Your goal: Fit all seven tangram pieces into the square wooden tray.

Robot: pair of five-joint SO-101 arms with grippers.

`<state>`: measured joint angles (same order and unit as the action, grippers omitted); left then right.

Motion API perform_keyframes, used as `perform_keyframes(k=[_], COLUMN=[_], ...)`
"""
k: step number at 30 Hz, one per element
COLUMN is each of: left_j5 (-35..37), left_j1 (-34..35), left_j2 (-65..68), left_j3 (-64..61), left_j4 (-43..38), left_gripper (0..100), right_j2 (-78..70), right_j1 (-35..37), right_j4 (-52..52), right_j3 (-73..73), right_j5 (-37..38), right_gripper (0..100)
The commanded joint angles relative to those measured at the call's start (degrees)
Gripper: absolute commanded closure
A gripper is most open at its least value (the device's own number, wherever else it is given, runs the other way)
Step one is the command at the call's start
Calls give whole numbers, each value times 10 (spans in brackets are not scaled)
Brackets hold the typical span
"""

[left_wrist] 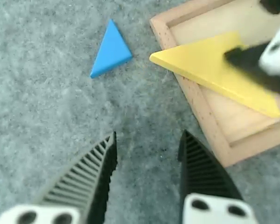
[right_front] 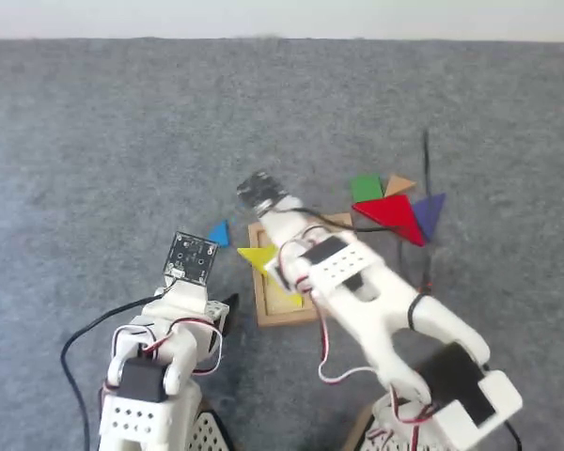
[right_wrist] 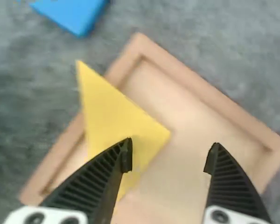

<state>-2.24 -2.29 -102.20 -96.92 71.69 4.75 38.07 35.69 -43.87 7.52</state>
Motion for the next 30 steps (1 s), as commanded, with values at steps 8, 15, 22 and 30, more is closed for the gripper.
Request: perform_keyframes(k=[8,15,22,30], left_j5=[-1,-1,-1,-1], left_j1=[-3,-3,-3,-3], left_j2=[-4,-4,-4,-4], left_j3=[4,4,4,4], left_j4=[-3,-3,-3,-3], left_gripper=[793,793,793,793], right_j2=[8,163,179,81], right_j1=[-55,-4,61,63], right_j4=[20,-15,-44,-44], right_j3=[17,-60,-117,-67], right_j5=[-47,-17,24,27], right_gripper=[724,724,722,719])
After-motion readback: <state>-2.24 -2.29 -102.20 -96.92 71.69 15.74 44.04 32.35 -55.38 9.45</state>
